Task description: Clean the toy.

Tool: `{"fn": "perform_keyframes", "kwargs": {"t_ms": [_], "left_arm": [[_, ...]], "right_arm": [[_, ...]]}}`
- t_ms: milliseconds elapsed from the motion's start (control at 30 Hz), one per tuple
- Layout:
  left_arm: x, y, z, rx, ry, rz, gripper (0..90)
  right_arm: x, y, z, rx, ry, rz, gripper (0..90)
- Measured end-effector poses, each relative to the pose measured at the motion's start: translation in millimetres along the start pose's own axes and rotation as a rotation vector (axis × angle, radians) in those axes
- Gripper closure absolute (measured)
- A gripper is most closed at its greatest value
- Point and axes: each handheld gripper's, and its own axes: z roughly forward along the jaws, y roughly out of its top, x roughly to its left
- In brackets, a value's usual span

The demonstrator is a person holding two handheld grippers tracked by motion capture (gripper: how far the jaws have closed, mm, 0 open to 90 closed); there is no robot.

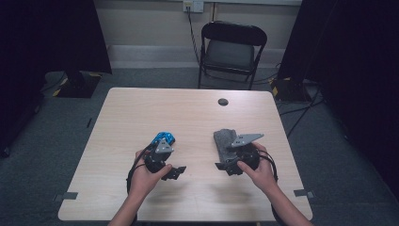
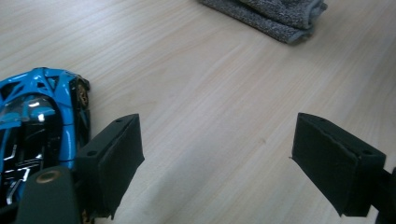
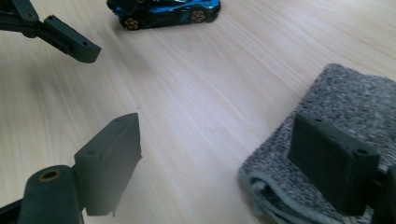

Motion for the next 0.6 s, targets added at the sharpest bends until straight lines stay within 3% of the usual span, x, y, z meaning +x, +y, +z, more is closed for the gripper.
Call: {"fn": "perform_keyframes", "kwargs": {"t_ms": [233,600], "left_arm": [[-9.1,-3.4,0.7,0.001,-0.029,0.01,15.9],[-18.4,-12.1,6.6,0.01,-0.054,0.024,15.9]], "right_arm": [[13.2,-6.7,8.6,0.005,0.033,-0.009,17.1],[22.2,-20.7,17.5,0.014,0.059,-0.009,17.6]]}}
